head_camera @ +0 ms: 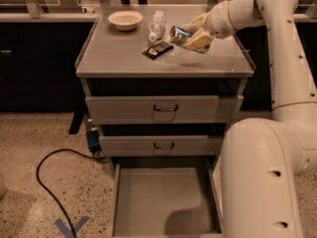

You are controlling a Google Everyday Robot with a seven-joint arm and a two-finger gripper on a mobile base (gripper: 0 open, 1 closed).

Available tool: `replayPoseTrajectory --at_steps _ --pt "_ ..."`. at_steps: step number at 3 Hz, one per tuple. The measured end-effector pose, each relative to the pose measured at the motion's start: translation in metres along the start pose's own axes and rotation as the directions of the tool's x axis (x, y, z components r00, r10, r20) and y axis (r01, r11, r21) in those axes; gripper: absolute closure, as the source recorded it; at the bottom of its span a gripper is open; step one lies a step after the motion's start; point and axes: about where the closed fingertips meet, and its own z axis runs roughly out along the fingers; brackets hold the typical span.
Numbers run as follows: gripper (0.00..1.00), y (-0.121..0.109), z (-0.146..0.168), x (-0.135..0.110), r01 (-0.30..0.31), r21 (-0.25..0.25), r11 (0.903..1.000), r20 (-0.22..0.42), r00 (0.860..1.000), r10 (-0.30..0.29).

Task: Pick redbull can from bottom drawer and place on counter

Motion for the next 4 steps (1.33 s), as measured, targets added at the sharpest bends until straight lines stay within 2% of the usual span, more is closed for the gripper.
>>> replayPoseTrajectory --at_steps 1,2,4 --pt "1.0 0.014 0.021 0.031 -0.003 -0.066 0.9978 -0.063 0.998 -0.001" --pt "1.0 0.03 0.03 0.053 -0.039 -0.128 0.991 -0.119 0.993 0.024" --pt "0.59 0.031 0.03 0.053 -0.04 -0.131 0.9906 -0.12 0.993 0.024"
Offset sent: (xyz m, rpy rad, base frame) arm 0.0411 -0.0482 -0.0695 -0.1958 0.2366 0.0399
